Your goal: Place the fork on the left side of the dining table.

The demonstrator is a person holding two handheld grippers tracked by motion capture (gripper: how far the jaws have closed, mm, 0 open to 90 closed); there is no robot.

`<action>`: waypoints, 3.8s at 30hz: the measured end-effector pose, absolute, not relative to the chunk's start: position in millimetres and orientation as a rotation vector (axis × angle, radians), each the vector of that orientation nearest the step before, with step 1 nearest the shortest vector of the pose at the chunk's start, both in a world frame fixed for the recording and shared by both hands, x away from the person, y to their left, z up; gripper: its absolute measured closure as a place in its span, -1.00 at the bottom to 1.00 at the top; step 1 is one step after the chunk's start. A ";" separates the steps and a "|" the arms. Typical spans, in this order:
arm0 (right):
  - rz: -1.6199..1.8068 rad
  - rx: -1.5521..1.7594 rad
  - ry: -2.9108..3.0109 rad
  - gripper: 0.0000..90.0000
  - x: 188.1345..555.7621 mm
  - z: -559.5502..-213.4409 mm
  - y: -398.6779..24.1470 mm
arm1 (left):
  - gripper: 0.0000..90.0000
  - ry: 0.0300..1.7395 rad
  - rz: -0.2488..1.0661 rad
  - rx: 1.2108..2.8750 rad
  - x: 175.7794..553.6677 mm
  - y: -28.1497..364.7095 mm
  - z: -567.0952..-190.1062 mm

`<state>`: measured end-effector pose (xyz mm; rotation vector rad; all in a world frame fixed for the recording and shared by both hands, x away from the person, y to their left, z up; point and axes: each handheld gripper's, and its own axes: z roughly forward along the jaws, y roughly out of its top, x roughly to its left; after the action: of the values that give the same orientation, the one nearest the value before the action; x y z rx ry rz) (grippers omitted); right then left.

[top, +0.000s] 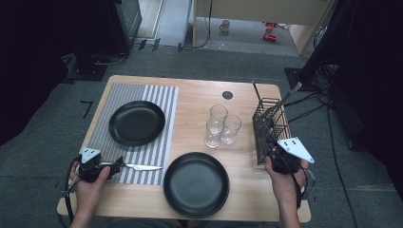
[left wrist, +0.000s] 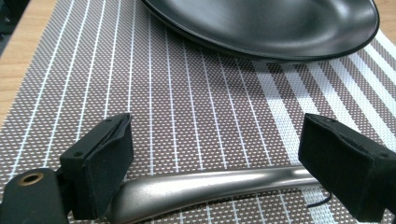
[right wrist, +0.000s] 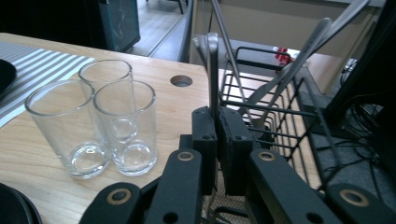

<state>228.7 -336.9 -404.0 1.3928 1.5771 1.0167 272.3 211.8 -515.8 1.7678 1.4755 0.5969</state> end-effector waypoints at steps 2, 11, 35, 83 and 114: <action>0.998 1.391 1.572 0.91 229.9 -407.1 -334.1 | -0.76 1.474 0.628 1.786 271.4 209.1 -515.3; 0.992 1.397 1.533 0.96 231.4 -410.7 -337.9 | -0.76 1.487 0.617 1.769 274.1 211.4 -512.2; 1.132 1.400 1.411 0.96 217.1 -363.3 -354.5 | -0.76 1.377 0.611 1.775 273.1 182.5 -483.1; 1.319 1.228 1.498 0.96 216.3 -321.6 -278.3 | -0.76 1.154 0.548 1.814 277.4 112.0 -450.4; 1.403 1.171 1.579 0.96 221.4 -324.3 -231.7 | -0.76 1.038 0.492 1.842 274.6 70.1 -441.8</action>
<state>221.4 -231.7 -324.3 1.1714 1.5785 1.4032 274.6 70.1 -441.8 1.8424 1.0380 0.4921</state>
